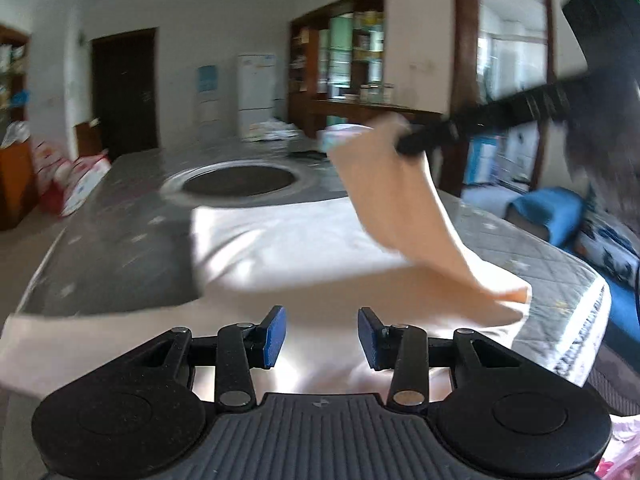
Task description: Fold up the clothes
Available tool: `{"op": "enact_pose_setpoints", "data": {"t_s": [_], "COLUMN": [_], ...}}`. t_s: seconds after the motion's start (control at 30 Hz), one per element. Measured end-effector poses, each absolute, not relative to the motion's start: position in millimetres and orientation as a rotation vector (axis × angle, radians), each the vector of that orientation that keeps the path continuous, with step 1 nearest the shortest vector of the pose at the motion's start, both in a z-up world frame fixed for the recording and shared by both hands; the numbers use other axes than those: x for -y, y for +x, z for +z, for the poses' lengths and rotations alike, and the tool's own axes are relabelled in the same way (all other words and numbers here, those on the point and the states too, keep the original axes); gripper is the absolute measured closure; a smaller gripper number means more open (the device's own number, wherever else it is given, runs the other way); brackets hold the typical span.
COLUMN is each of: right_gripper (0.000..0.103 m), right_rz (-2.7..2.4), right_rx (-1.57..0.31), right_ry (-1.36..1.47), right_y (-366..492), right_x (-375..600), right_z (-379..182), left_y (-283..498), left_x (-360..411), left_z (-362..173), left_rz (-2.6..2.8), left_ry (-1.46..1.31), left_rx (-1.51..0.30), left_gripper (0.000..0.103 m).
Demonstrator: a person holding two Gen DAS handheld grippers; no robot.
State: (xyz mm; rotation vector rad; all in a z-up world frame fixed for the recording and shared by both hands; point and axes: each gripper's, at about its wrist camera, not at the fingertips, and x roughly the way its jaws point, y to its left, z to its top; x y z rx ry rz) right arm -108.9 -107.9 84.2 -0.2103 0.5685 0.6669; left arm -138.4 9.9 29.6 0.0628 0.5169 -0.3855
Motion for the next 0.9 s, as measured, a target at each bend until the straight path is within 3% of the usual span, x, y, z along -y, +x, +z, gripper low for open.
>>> {"op": "enact_pose_setpoints", "data": {"t_s": [0.1,0.2,0.9], "right_gripper": [0.094,0.084,0.083], "right_rz": [0.724,0.753,0.48], "right_rx": [-0.627,-0.668,-0.714], "right_ry": [-0.243,-0.256,-0.238], "right_y": [-112,-121,-95], "right_x": [87,77,190], "right_z": [61,45,15], "left_y": [-138,-137,-111], "left_x": [-20,-25,-37], "left_z": [28,27,28], "left_rz": [-0.351,-0.34,-0.279], "left_ry": [0.047,0.034,0.041], "left_rx": [-0.522,-0.527,-0.536], "left_gripper": [0.06,0.06,0.06]}}
